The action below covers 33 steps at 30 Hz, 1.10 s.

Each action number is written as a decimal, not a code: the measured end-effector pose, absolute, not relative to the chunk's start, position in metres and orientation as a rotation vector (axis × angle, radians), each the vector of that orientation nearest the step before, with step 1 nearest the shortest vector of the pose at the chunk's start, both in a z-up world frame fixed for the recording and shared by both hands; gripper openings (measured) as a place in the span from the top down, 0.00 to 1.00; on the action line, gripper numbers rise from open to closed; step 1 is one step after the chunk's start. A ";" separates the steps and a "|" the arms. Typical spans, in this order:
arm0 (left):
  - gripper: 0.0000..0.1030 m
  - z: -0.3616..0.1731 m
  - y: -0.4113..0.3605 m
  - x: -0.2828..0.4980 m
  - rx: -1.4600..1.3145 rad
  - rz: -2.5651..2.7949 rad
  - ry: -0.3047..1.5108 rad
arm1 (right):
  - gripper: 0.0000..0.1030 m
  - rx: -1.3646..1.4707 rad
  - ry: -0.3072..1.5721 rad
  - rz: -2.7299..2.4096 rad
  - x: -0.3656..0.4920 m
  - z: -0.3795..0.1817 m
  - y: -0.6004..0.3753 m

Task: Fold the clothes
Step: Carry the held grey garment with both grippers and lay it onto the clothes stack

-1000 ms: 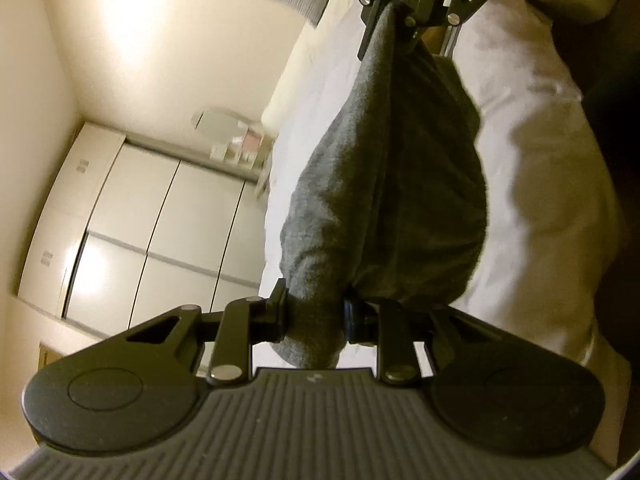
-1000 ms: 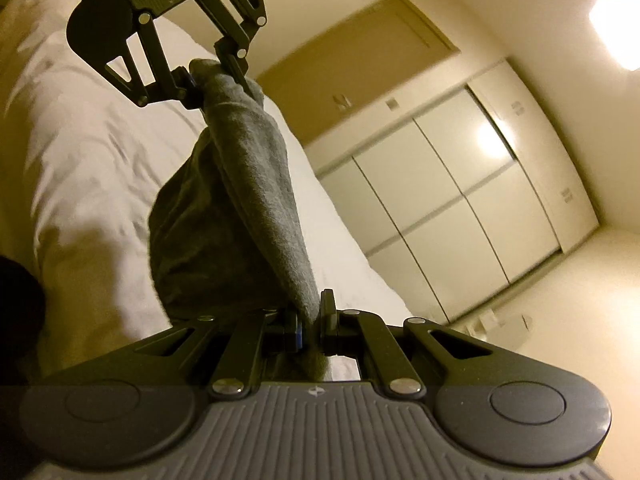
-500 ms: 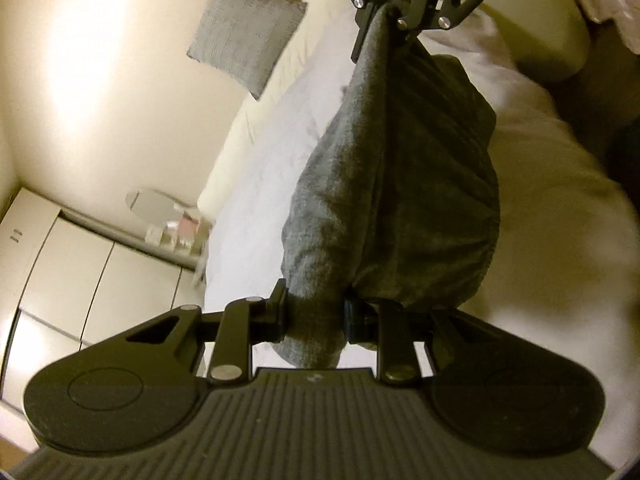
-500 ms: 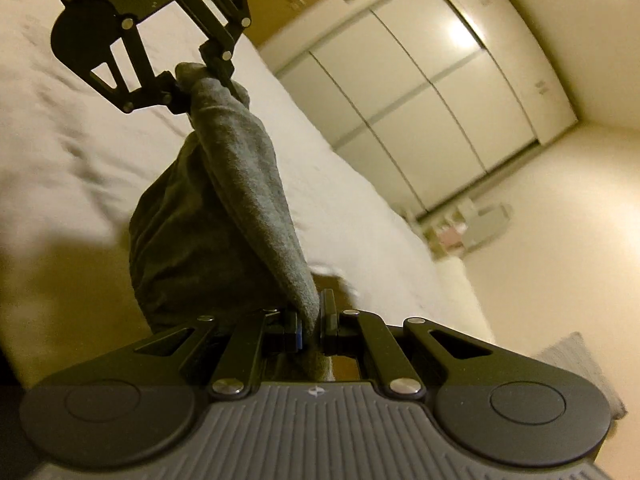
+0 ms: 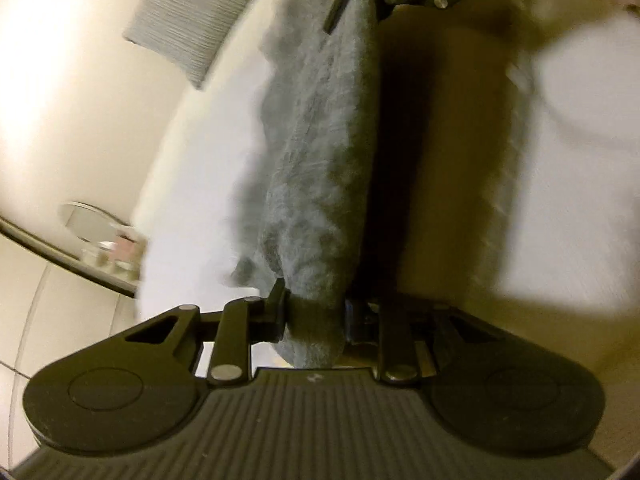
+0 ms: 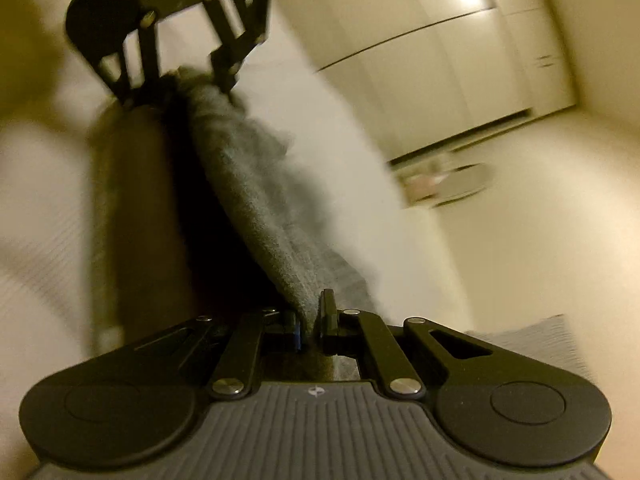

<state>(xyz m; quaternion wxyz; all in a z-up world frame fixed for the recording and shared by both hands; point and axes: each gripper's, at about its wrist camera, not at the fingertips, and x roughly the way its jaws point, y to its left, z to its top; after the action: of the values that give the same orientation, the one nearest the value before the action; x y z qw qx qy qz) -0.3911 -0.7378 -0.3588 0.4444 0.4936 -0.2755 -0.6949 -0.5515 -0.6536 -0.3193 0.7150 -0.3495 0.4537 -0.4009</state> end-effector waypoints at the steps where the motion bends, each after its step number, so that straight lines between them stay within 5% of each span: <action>1: 0.73 -0.365 -0.735 -0.388 1.205 -1.719 -0.696 | 0.98 -0.762 1.008 -0.892 -0.554 -0.326 -0.654; 3: 0.69 -0.364 -0.735 -0.382 1.168 -1.711 -0.701 | 0.94 -0.769 1.003 -0.907 -0.557 -0.331 -0.653; 7: 0.60 -0.358 -0.729 -0.372 1.140 -1.662 -0.743 | 0.65 -0.812 0.997 -0.953 -0.548 -0.330 -0.647; 10: 0.61 -0.361 -0.708 -0.371 1.149 -1.620 -0.849 | 0.67 -0.829 0.998 -0.967 -0.550 -0.328 -0.641; 13: 0.62 -0.375 -0.707 -0.385 1.199 -1.597 -0.931 | 0.88 -0.844 1.016 -0.946 -0.545 -0.336 -0.645; 17: 0.81 -0.380 -0.714 -0.392 1.216 -1.604 -0.889 | 0.96 -0.822 1.031 -0.931 -0.543 -0.337 -0.649; 25: 0.82 -0.393 -0.705 -0.390 1.230 -1.639 -0.857 | 0.95 -0.805 1.041 -0.923 -0.544 -0.347 -0.642; 33: 0.75 -0.386 -0.700 -0.383 1.207 -1.634 -0.813 | 0.77 -0.810 1.060 -0.954 -0.546 -0.357 -0.644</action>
<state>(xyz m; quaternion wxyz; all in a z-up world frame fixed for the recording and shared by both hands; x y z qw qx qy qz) -0.3835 -0.7002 -0.3860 0.4590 0.4901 -0.3301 -0.6635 -0.5461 -0.6436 -0.3571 0.6824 -0.3612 0.4724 -0.4252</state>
